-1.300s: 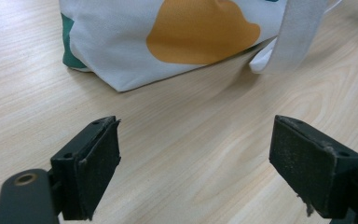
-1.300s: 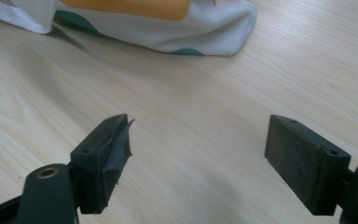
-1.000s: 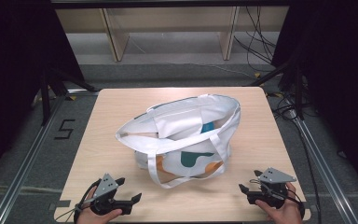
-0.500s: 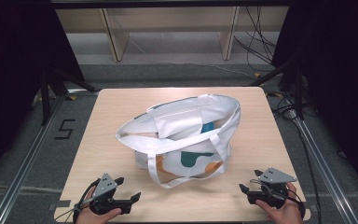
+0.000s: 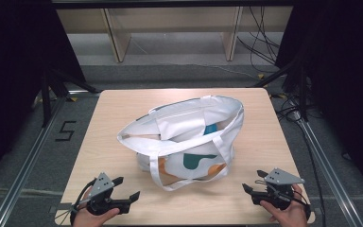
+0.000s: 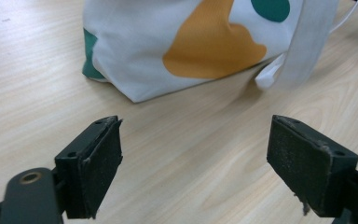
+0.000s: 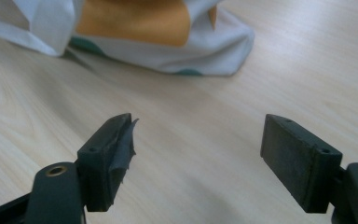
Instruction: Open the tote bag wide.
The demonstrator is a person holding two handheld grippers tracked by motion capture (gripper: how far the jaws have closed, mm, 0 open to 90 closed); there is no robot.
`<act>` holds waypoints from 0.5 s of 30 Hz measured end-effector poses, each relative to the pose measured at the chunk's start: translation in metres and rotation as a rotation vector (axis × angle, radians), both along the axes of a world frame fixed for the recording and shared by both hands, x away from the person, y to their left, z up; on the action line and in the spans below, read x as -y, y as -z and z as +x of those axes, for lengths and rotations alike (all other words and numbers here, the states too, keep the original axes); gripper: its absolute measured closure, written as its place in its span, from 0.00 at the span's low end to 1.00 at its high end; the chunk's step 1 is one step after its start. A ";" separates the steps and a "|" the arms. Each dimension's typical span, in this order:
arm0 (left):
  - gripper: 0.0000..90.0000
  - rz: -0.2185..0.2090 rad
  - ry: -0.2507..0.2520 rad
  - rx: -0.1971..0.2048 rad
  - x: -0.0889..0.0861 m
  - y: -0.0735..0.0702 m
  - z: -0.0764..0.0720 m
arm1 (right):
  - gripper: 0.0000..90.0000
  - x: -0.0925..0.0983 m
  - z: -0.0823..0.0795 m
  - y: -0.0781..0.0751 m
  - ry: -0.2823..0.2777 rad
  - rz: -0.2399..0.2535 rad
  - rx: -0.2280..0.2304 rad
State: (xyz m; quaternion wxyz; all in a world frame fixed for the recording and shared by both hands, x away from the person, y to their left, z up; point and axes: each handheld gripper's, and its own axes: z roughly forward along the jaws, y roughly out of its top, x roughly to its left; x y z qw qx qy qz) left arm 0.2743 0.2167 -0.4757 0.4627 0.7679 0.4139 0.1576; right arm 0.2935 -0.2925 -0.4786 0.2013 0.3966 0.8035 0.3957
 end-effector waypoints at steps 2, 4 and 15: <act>0.19 -0.009 -0.003 0.014 -0.003 -0.008 0.001 | 0.32 0.001 0.003 -0.011 0.004 0.022 0.032; 0.20 -0.025 0.001 0.031 -0.006 -0.023 0.001 | 0.39 0.001 0.004 -0.022 -0.012 0.035 0.040; 0.95 0.005 0.065 0.167 -0.007 -0.070 0.017 | 0.94 -0.007 0.018 -0.089 -0.134 0.011 0.252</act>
